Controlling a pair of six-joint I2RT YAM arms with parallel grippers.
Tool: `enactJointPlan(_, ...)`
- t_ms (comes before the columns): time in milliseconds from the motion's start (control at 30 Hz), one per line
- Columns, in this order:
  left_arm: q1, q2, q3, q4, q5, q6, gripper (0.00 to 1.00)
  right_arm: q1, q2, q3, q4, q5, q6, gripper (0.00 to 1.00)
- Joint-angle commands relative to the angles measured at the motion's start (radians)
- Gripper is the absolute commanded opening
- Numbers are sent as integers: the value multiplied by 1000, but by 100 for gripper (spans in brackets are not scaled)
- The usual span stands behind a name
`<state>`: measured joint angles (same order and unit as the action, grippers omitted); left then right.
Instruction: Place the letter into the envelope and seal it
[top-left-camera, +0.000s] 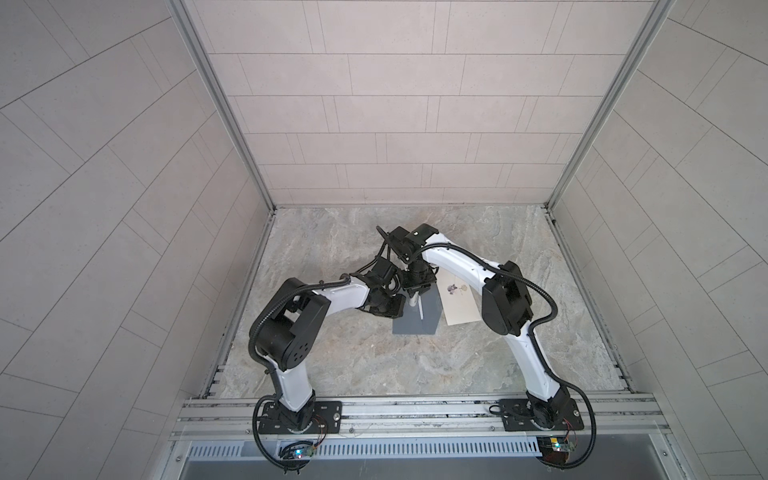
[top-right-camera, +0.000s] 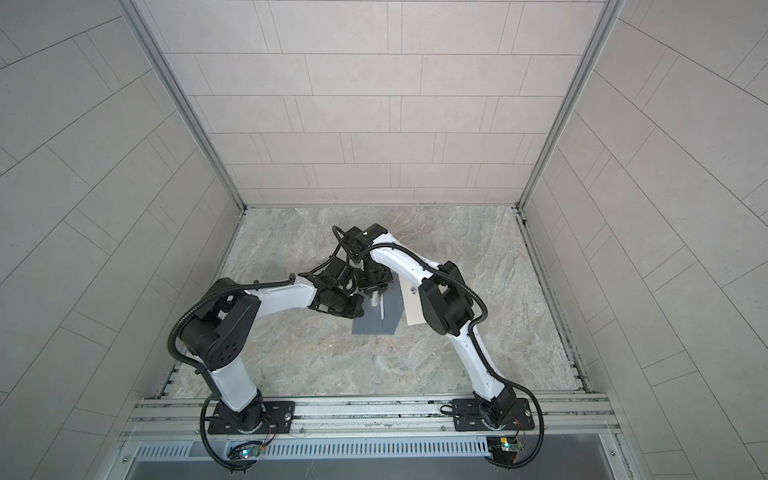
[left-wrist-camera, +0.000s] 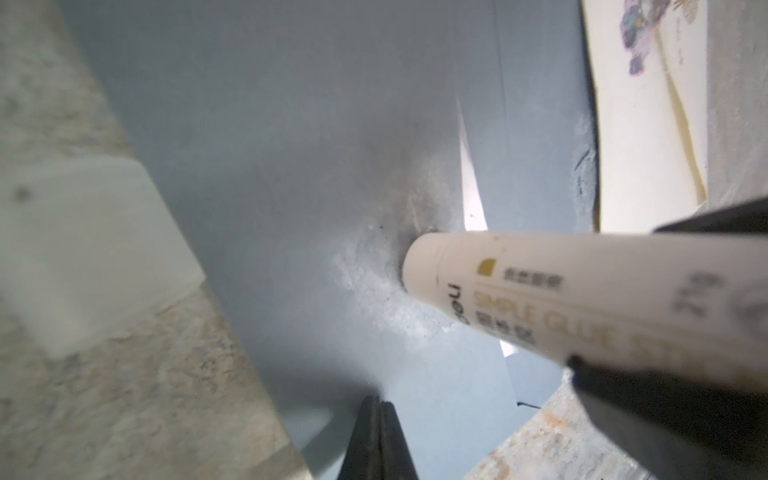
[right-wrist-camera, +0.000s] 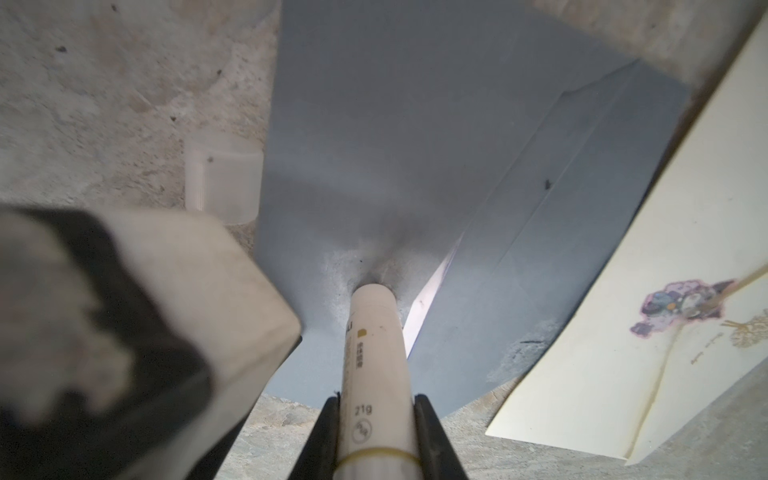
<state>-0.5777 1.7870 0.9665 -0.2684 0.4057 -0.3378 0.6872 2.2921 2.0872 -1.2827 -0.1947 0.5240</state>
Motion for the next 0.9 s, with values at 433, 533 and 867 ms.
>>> enactJointPlan(433,-30,92,-1,-144,-215,34,0,-33,27,-40,45,180,94,0)
enactJointPlan(533,-30,88,-2,-143,-214,34,0,-46,15,-59,59,182,110,0)
enactJointPlan(867,-30,94,-3,-147,-216,31,0,-80,-9,-89,80,213,128,0)
